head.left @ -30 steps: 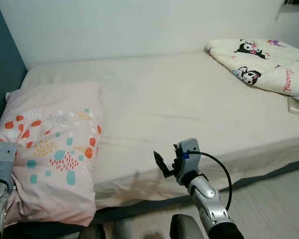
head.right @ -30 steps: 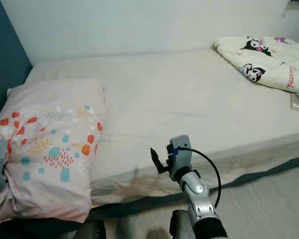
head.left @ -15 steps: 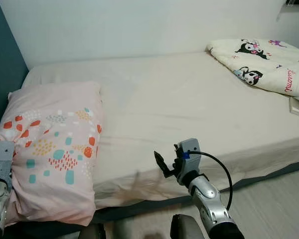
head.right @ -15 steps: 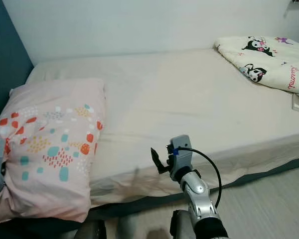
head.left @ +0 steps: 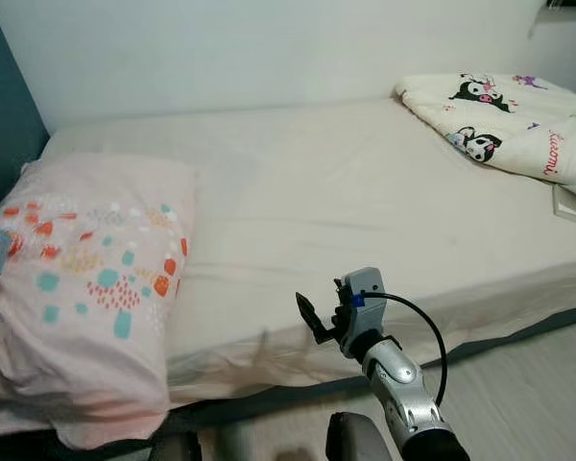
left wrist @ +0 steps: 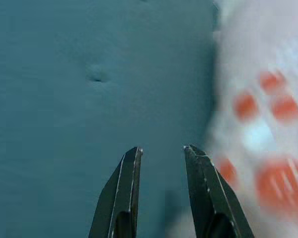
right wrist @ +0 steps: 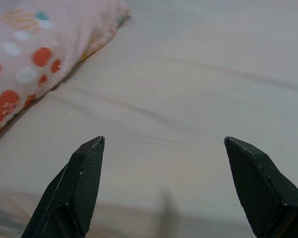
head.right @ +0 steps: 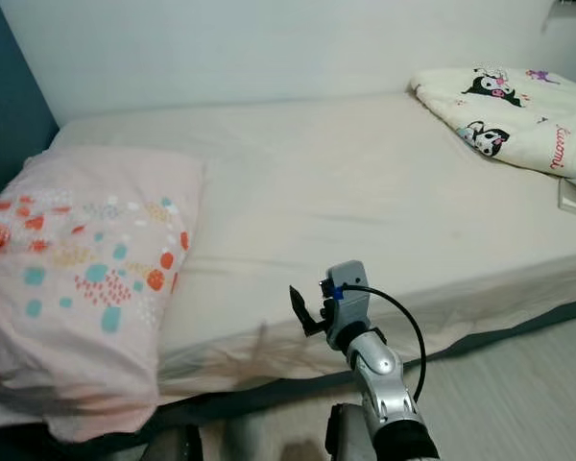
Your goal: Clean up the room
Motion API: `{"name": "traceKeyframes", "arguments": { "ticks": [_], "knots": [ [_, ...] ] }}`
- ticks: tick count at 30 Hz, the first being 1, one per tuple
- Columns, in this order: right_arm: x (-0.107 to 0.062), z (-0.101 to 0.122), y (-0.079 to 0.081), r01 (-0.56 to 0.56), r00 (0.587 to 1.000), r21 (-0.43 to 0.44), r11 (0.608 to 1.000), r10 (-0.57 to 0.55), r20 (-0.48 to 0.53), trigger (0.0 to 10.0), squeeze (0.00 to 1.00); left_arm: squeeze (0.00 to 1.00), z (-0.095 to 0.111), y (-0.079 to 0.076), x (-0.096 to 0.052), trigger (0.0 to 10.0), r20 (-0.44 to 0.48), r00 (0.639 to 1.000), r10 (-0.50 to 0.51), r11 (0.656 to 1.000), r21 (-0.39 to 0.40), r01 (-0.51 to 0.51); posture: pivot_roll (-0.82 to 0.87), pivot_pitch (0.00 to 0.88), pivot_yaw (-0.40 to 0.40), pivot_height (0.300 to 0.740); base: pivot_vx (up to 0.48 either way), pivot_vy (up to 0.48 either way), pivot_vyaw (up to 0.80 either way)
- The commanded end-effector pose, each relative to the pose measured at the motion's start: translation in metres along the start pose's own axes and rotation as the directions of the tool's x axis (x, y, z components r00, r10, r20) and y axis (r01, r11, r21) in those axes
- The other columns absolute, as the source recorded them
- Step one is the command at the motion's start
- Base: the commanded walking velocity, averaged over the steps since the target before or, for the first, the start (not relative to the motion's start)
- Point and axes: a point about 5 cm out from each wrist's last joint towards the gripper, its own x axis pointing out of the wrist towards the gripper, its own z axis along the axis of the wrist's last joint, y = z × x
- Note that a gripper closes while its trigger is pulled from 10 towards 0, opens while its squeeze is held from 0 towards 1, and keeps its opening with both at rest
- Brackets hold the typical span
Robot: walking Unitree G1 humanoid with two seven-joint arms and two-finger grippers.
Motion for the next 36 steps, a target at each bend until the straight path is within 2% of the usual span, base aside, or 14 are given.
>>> {"name": "traceKeyframes", "arguments": {
  "ticks": [1, 6, 9, 10, 11, 13, 14, 15, 16, 18, 20, 22, 28, 36],
  "knots": [
    [0.0, -0.006, 0.003, -0.009, 0.999, 0.023, 1.0, 0.01, -0.03, 10.0, 0.0, 0.0, -0.006, 0.005, -0.001, 10.0, -0.037, 0.999, -0.008, 1.0, 0.022, 0.009, 0.1, 0.094, -0.073, 0.586, 0.0, 0.0, 0.0],
    [-0.001, -0.006, 0.003, -0.011, 0.999, 0.024, 1.0, 0.012, -0.031, 10.0, 0.0, 0.0, -0.006, 0.009, -0.002, 10.0, -0.028, 0.999, 0.018, 1.0, 0.005, -0.018, 0.1, 0.095, -0.074, 0.586, 0.0, 0.0, 0.0],
    [-0.001, -0.007, 0.003, -0.011, 0.999, 0.025, 1.0, 0.011, -0.032, 10.0, 0.0, 0.0, 0.015, 0.011, -0.001, 10.0, 0.064, 0.997, 0.039, 0.99, -0.135, -0.03, 0.11, 0.094, -0.081, 0.586, 0.0, 0.0, 0.0],
    [0.0, -0.005, 0.002, -0.004, 1.0, 0.026, 1.0, 0.005, -0.026, 10.0, 0.0, 0.0, 0.041, -0.011, -0.006, 10.0, 0.171, 0.984, -0.048, 0.929, -0.354, 0.107, 0.11, 0.086, -0.085, 0.586, 0.0, 0.0, 0.0],
    [0.0, -0.005, 0.002, -0.004, 1.0, 0.026, 1.0, 0.005, -0.026, 10.0, 0.0, 0.0, 0.041, -0.011, -0.006, 10.0, 0.171, 0.984, -0.048, 0.929, -0.354, 0.107, 0.11, 0.086, -0.085, 0.586, 0.0, 0.0, 0.0],
    [0.001, -0.002, 0.0, 0.021, 1.0, 0.018, 1.0, -0.021, -0.01, 10.0, 0.0, 0.0, 0.058, -0.047, -0.021, 10.0, 0.247, 0.949, -0.194, 0.814, -0.5, 0.296, 0.11, 0.081, -0.084, 0.586, 0.0, 0.0, 0.0],
    [0.002, 0.001, -0.001, 0.055, 0.999, 0.001, 0.999, -0.055, 0.001, 10.0, 0.0, 0.0, 0.065, -0.074, -0.036, 10.0, 0.3, 0.906, -0.299, 0.726, -0.544, 0.42, 0.1, 0.073, -0.081, 0.586, 0.0, 0.0, 0.0],
    [0.002, 0.001, -0.001, 0.055, 0.999, 0.001, 0.999, -0.055, 0.001, 10.0, 0.0, 0.0, 0.065, -0.074, -0.036, 10.0, 0.3, 0.906, -0.299, 0.726, -0.544, 0.42, 0.1, 0.073, -0.081, 0.586, 0.0, 0.0, 0.0],
    [0.003, 0.003, -0.003, 0.078, 0.997, -0.012, 0.997, -0.078, 0.008, 10.0, 0.0, 0.0, 0.07, -0.091, -0.048, 10.0, 0.337, 0.869, -0.362, 0.661, -0.565, 0.494, 0.1, 0.071, -0.08, 0.586, 0.0, 0.0, 0.0],
    [0.003, 0.007, -0.005, 0.112, 0.994, -0.037, 0.993, -0.111, 0.022, 10.0, 0.0, 0.0, 0.077, -0.108, -0.062, 10.0, 0.376, 0.834, -0.404, 0.649, -0.525, 0.551, 0.09, 0.067, -0.078, 0.586, 0.0, 0.0, 0.0],
    [0.003, 0.018, -0.009, 0.165, 0.984, -0.055, 0.985, -0.161, 0.079, 10.0, 0.0, 0.0, 0.086, -0.142, -0.09, 10.0, 0.415, 0.767, -0.489, 0.629, -0.441, 0.64, 0.07, 0.051, -0.067, 0.586, 0.0, 0.0, 0.0],
    [0.002, 0.022, -0.01, 0.18, 0.98, -0.055, 0.982, -0.174, 0.099, 10.0, 0.0, 0.0, 0.089, -0.152, -0.099, 10.0, 0.428, 0.75, -0.505, 0.625, -0.418, 0.659, 0.07, 0.049, -0.065, 0.586, 0.0, 0.0, 0.0],
    [-0.002, 0.034, -0.006, 0.164, 0.974, -0.031, 0.986, -0.157, 0.161, 10.0, 0.0, 0.0, 0.091, -0.17, -0.106, 10.0, 0.414, 0.781, -0.468, 0.654, -0.431, 0.621, 0.05, 0.032, -0.063, 0.586, 0.0, 0.0, 0.0],
    [-0.007, 0.027, 0.003, 0.148, 0.98, -0.04, 0.988, -0.142, 0.14, 10.0, 0.0, 0.0, 0.082, -0.185, -0.114, 10.0, 0.374, 0.763, -0.527, 0.563, -0.519, 0.643, 0.04, 0.026, -0.058, 0.606, 0.0, 0.0, 0.0]
  ]
}}
